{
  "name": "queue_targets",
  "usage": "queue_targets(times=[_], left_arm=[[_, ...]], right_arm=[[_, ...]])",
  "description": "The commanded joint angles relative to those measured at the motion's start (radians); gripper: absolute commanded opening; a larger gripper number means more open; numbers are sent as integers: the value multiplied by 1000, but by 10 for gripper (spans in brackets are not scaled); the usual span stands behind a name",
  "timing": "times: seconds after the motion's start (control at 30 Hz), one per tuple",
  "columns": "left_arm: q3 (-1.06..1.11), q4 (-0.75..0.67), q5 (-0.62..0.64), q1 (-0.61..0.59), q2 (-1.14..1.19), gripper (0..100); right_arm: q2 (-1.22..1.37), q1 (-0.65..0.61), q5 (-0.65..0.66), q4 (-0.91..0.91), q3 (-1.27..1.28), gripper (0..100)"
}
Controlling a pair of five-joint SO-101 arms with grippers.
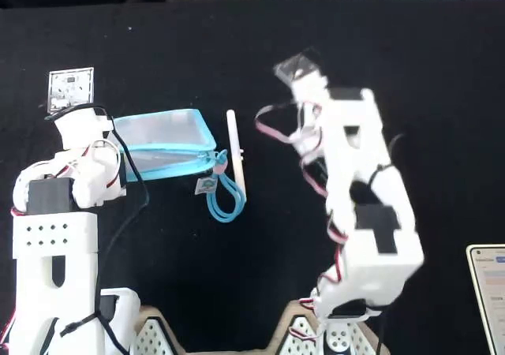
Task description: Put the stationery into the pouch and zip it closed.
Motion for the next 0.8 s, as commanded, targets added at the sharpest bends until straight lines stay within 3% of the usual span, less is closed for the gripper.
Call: queue_targets(times=[0.0,0.13,0.3,0.57,0.77], left_arm=[[27,2,15,-16,6,30],[27,2,15,-16,6,30],[27,2,15,-16,6,30],[27,2,15,-16,6,30],[27,2,15,-16,6,30]], right_arm=[[-196,-78,95,-141,222,11],[-223,-126,101,-144,265,31],[-147,-129,104,-78,236,151],[16,-127,100,158,-12,152],[145,-129,100,192,-162,152]])
